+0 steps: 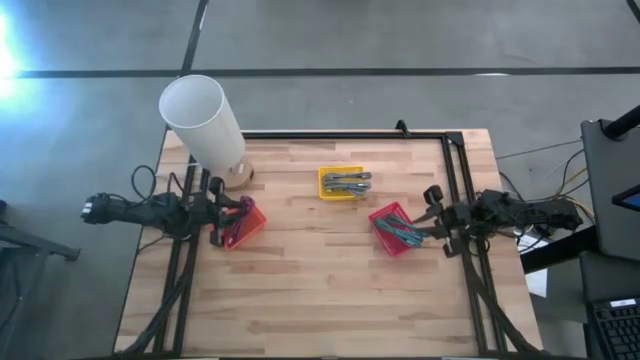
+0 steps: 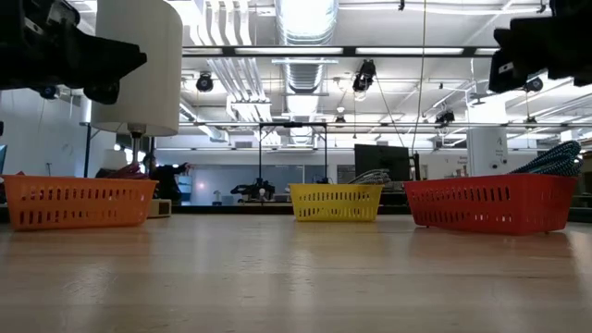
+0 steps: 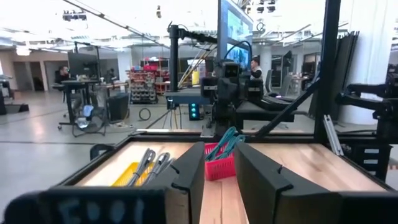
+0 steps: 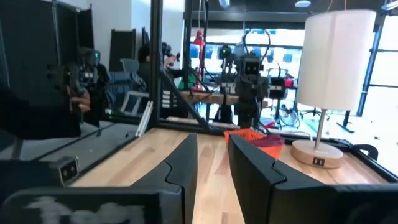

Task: Pick & Place USB Port
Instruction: Return to Home Position

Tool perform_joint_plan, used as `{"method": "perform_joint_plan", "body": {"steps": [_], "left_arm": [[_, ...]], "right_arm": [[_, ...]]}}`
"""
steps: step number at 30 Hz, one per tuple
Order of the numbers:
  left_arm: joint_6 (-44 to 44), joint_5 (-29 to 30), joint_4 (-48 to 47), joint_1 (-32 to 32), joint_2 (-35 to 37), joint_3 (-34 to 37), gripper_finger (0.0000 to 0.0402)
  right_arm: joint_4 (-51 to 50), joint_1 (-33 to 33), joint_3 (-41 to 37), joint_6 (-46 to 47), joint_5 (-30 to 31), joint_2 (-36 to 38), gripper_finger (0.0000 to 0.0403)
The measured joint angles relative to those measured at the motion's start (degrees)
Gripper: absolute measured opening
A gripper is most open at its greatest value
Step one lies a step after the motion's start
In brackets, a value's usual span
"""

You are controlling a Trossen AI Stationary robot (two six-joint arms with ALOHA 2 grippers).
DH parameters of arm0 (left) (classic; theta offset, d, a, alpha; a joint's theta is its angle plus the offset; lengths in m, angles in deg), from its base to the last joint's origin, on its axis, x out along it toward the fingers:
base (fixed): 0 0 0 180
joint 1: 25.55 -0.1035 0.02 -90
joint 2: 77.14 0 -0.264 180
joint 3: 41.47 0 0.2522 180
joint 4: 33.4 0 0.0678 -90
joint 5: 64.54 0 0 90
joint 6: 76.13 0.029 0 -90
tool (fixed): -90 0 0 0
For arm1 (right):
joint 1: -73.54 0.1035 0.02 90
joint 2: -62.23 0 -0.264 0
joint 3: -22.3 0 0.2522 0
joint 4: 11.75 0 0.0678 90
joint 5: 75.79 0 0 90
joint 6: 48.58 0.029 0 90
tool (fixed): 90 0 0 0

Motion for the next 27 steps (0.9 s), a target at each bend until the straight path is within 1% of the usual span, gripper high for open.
{"method": "perform_joint_plan", "body": {"steps": [2, 8, 14, 18, 20, 27], "left_arm": [[-0.56, 0.04, -0.14, 0.0, -0.16, 0.0, 0.0096], [-0.63, 0.06, -0.55, 0.0, -0.54, 0.04, 0.0096], [-0.73, 0.04, -0.62, 0.0, -0.55, 0.07, 0.0095], [-0.73, 0.06, -0.66, 0.0, -0.55, 0.09, 0.0094], [-0.73, 0.08, -0.73, 0.0, -0.57, 0.09, 0.0094], [-0.73, 0.07, -1.06, 0.0, -0.63, 0.13, 0.0094]], "right_arm": [[0.5, 0.0, -1.25, -0.96, 0.0, -0.04, 0.0085], [-0.99, 0.0, -1.23, -0.56, 0.04, -0.13, 0.0072], [-1.9, 0.0, -1.23, -4.07, 0.04, -0.49, 0.0065], [-5.36, 0.02, -1.21, -3.39, 0.07, -0.99, 0.0063], [-5.28, 0.02, -1.21, -2.95, 0.07, -1.83, 0.0065], [-5.3, 0.0, -1.21, -9.83, 0.07, -3.82, 0.0078]]}}
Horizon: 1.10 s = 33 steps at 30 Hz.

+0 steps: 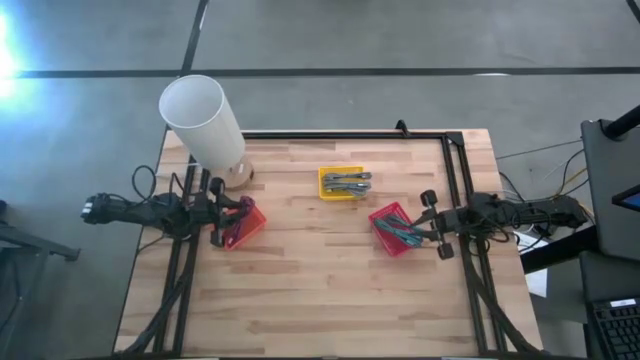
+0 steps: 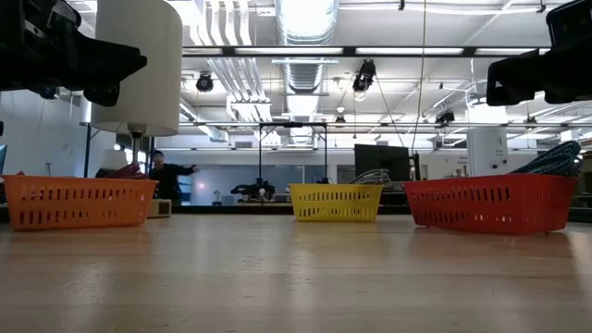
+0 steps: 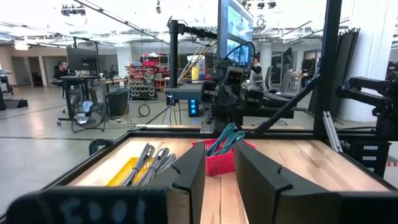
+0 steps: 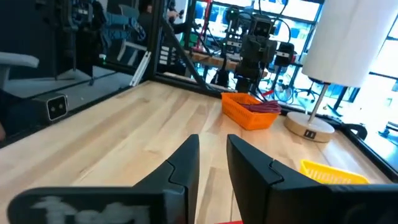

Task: Pick & Place USB Port
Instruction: Return to Home Position

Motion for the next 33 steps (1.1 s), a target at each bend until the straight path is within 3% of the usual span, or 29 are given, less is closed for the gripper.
{"method": "perform_joint_plan", "body": {"steps": [13, 33], "left_arm": [[0.02, 0.01, 0.0, 0.0, 0.0, 0.02, 0.0094], [0.02, 0.01, 0.0, 0.0, 0.0, 0.02, 0.0094]], "right_arm": [[0.03, 0.0, 0.0, 0.19, -0.02, -0.55, 0.0091], [0.09, 0.01, 0.0, 0.19, -0.02, -0.53, 0.0074]]}}
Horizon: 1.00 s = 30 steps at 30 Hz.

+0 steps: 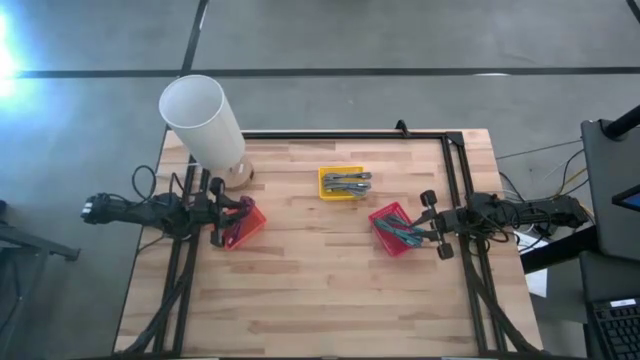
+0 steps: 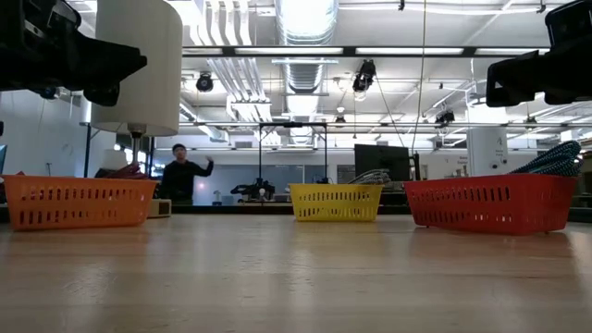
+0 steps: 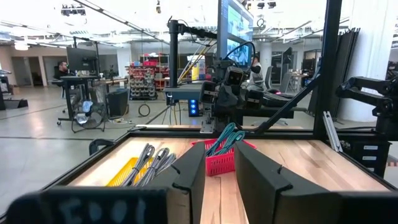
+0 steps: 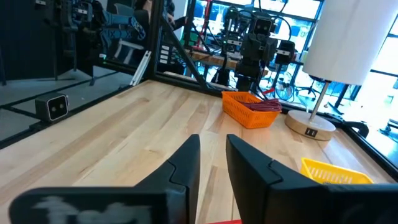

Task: Pick & Place USB Port
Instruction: Return to Home Position

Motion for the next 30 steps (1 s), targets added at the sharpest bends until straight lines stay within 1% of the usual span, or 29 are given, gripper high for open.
{"method": "perform_joint_plan", "body": {"steps": [13, 26, 30], "left_arm": [[0.02, -0.02, 0.0, 0.0, 0.0, 0.02, 0.0094], [0.02, -0.02, 0.0, -0.02, 0.0, 0.02, 0.0094], [0.02, -0.01, -0.01, 0.0, 0.0, 0.02, 0.0094]], "right_arm": [[0.0, 0.0, 0.02, 0.0, 0.0, 0.0, 0.0091], [0.0, -0.01, 0.02, 0.0, 0.0, 0.0, 0.0069], [0.0, -0.01, 0.02, 0.0, 0.0, 0.0, 0.007]]}}
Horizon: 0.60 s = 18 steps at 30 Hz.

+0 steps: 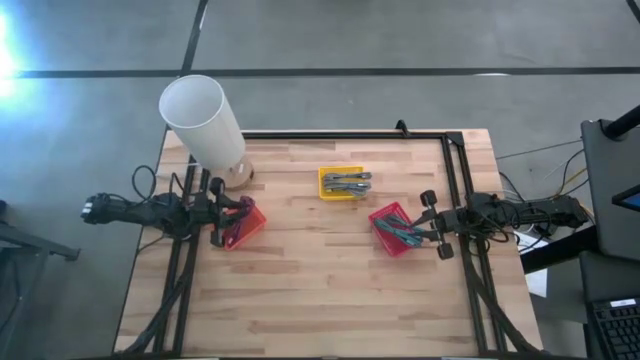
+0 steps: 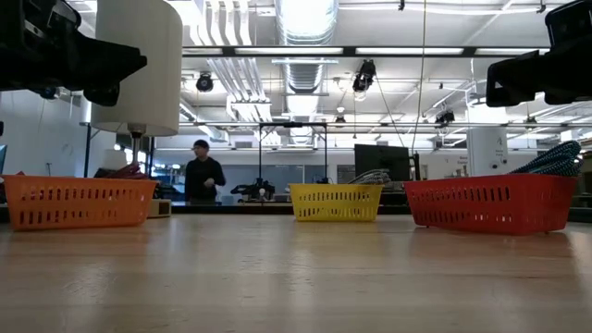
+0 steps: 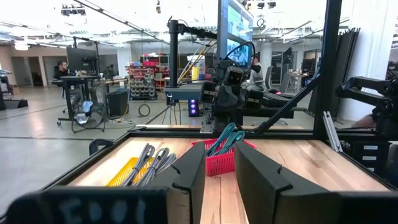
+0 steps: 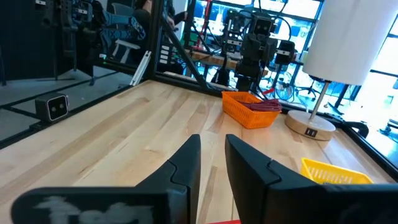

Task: Pick & Place USB Port
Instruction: Return to Home Position

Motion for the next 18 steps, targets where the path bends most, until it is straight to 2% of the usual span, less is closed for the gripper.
{"method": "perform_joint_plan", "body": {"steps": [18], "left_arm": [[0.0, 0.01, -0.01, 0.0, 0.0, 0.0, 0.0094]], "right_arm": [[0.0, 0.0, 0.0, 0.0, 0.0, 0.02, 0.0089]]}}
